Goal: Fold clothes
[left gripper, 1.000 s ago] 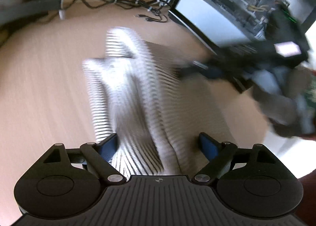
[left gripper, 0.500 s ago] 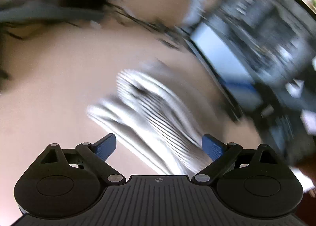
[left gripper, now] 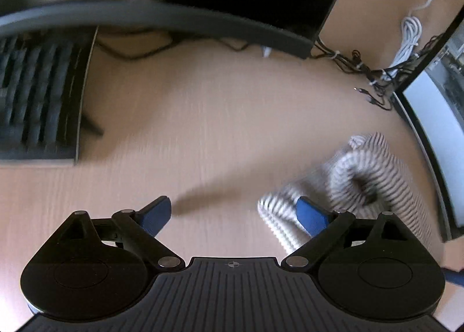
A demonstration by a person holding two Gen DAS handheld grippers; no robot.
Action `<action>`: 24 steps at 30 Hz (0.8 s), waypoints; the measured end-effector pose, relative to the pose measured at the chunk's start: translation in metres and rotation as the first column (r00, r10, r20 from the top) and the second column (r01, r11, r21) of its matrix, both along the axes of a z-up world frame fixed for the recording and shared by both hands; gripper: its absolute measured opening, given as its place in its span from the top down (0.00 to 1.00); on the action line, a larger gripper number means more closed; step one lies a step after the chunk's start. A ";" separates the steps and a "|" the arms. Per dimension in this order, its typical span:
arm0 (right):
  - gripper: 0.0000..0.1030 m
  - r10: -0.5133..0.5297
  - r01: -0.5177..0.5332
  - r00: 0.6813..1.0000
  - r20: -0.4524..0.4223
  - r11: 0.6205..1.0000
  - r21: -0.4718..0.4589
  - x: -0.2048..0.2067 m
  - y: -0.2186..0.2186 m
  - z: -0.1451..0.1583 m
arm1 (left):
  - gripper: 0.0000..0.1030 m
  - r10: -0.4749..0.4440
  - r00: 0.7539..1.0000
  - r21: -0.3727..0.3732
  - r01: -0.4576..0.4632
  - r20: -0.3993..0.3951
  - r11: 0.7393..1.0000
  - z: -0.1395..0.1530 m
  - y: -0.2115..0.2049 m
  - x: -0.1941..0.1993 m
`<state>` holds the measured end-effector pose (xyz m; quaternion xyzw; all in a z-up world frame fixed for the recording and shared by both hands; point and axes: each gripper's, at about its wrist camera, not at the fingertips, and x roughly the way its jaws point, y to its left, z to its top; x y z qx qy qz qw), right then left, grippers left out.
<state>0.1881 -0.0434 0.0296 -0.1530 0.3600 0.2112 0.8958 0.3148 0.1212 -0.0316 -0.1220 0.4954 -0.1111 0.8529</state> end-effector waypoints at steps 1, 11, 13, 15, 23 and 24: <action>0.07 -0.010 0.010 1.000 0.016 1.000 0.004 0.000 -0.002 0.004 | 0.06 -0.002 1.000 -0.029 0.002 -0.008 1.000 0.001 0.004 -0.006; 0.81 -0.014 0.012 0.999 -0.033 0.997 -0.077 0.016 -0.018 0.003 | 0.31 -0.149 0.989 -0.297 0.138 -0.016 0.945 0.009 -0.018 -0.056; 0.83 -0.040 0.041 0.999 -0.034 0.999 0.031 0.022 -0.029 0.027 | 0.49 -0.219 0.976 -0.337 0.201 -0.014 0.920 0.006 -0.033 -0.063; 0.84 -0.042 0.042 0.999 -0.002 0.989 0.145 0.022 -0.030 0.058 | 0.60 -0.259 0.966 -0.350 0.237 -0.015 0.906 0.000 -0.048 -0.067; 0.86 0.026 0.046 0.976 -0.217 0.946 0.321 0.048 -0.015 0.038 | 0.55 -0.358 0.934 -0.331 0.345 0.022 0.878 -0.012 -0.081 -0.075; 0.86 0.002 0.081 0.968 -0.250 0.943 0.322 0.051 -0.019 0.029 | 0.54 -0.359 0.933 -0.342 0.345 0.024 0.874 -0.013 -0.077 -0.077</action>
